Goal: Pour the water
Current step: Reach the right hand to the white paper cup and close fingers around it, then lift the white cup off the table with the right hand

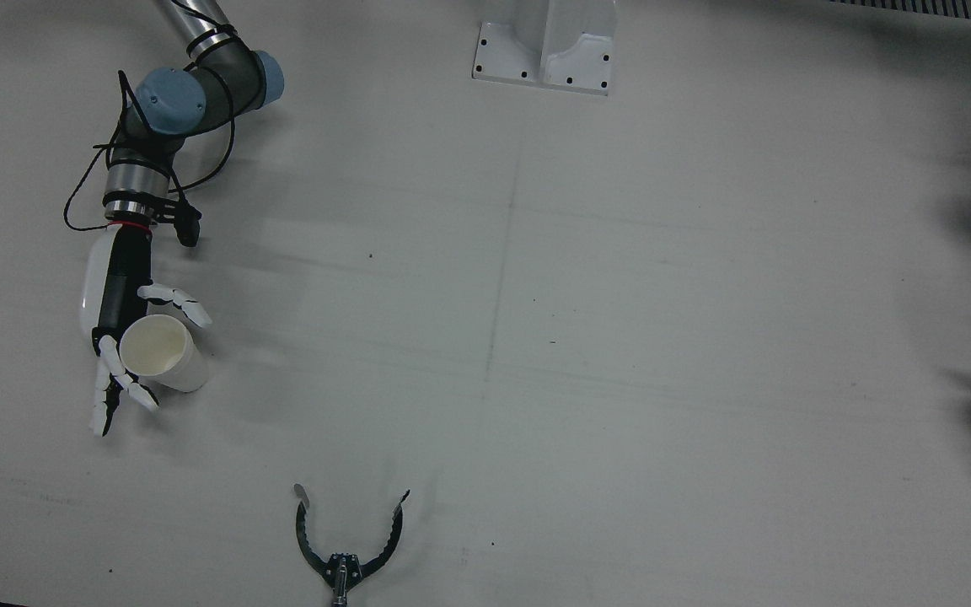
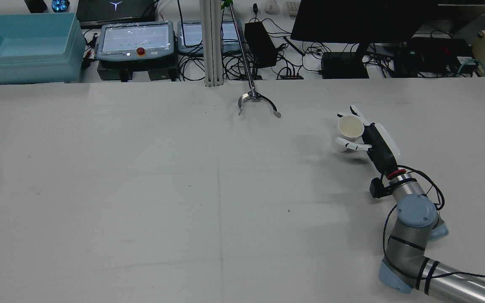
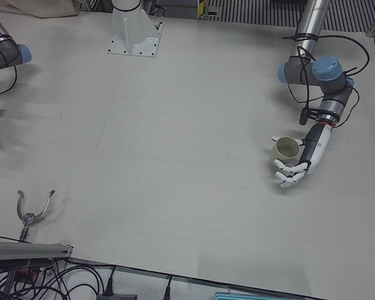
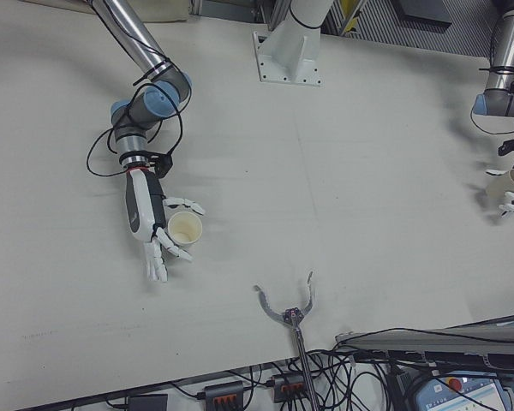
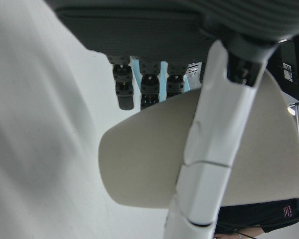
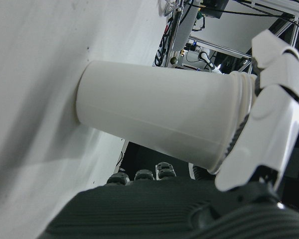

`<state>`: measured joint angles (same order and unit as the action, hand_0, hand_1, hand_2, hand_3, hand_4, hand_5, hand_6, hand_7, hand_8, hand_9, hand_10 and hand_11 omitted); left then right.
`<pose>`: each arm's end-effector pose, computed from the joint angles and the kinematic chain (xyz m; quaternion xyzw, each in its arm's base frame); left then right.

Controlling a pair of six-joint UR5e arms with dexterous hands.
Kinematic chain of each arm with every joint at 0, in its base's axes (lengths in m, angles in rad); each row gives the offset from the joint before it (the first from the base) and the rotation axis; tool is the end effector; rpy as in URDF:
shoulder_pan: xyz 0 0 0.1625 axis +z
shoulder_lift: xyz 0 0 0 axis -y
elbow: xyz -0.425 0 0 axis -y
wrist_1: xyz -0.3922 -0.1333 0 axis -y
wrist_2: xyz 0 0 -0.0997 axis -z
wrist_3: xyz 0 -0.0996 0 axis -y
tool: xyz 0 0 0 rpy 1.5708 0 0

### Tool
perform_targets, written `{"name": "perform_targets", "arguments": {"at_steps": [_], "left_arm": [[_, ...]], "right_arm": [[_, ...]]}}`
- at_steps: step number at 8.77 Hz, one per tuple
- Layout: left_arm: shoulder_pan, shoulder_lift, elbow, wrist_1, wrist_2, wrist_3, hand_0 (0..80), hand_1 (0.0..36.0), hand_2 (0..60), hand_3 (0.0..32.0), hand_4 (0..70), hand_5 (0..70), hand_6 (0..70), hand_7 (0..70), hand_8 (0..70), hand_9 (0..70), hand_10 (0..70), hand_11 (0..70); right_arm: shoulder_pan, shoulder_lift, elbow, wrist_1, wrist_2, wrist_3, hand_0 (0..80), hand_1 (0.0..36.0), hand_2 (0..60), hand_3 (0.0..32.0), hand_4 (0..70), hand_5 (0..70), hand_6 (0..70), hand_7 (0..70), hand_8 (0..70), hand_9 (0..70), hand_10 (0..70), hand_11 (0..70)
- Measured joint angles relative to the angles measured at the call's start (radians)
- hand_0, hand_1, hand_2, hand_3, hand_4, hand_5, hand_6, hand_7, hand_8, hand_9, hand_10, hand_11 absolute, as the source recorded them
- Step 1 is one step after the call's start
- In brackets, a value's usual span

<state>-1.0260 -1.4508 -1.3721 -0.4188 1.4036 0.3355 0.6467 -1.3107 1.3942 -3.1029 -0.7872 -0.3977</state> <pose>0.0943 -0.4448 0.7967 -0.0215 0.7408 -0.6312 0.2288 -0.3420 -0.5134 0.6309 0.0642 -0.7342 0.6590 0.1501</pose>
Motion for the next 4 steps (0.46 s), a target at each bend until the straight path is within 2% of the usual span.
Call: {"name": "perform_targets", "arguments": {"at_steps": [1, 2, 3, 4], "left_arm": [[0.0, 0.001, -0.002, 0.0, 0.0, -0.001, 80.0, 26.8, 0.0, 0.0, 56.9, 43.5, 23.7, 47.8, 27.2, 41.2, 12.9, 21.1], [-0.001, 0.002, -0.004, 0.001, 0.0, -0.001, 80.0, 26.9, 0.0, 0.0, 57.2, 43.7, 23.8, 47.9, 27.0, 40.9, 12.9, 21.1], [-0.002, 0.004, -0.006, 0.001, 0.0, -0.002, 80.0, 27.2, 0.0, 0.0, 57.7, 43.9, 23.9, 48.1, 27.1, 41.0, 12.9, 21.1], [-0.003, 0.005, -0.008, 0.001, 0.001, -0.003, 80.0, 27.5, 0.0, 0.0, 57.6, 44.2, 24.0, 48.0, 27.2, 41.0, 12.9, 21.2]], "right_arm": [[-0.003, 0.0, 0.001, 0.001, -0.002, 0.001, 46.3, 13.3, 30.0, 0.0, 36.1, 42.4, 23.5, 36.4, 10.1, 16.7, 5.3, 8.2], [-0.004, 0.0, 0.003, 0.001, -0.003, 0.004, 46.2, 14.0, 41.8, 0.0, 43.0, 59.4, 37.6, 50.7, 25.4, 37.4, 12.5, 18.5], [-0.005, 0.0, 0.009, 0.001, -0.002, 0.006, 45.7, 20.9, 60.0, 0.0, 43.7, 70.0, 45.0, 58.9, 33.6, 47.1, 16.1, 24.0], [-0.005, 0.0, 0.021, 0.0, -0.003, 0.007, 44.9, 28.1, 60.0, 0.0, 50.0, 70.0, 54.3, 68.3, 42.4, 57.2, 21.0, 31.2]]}}
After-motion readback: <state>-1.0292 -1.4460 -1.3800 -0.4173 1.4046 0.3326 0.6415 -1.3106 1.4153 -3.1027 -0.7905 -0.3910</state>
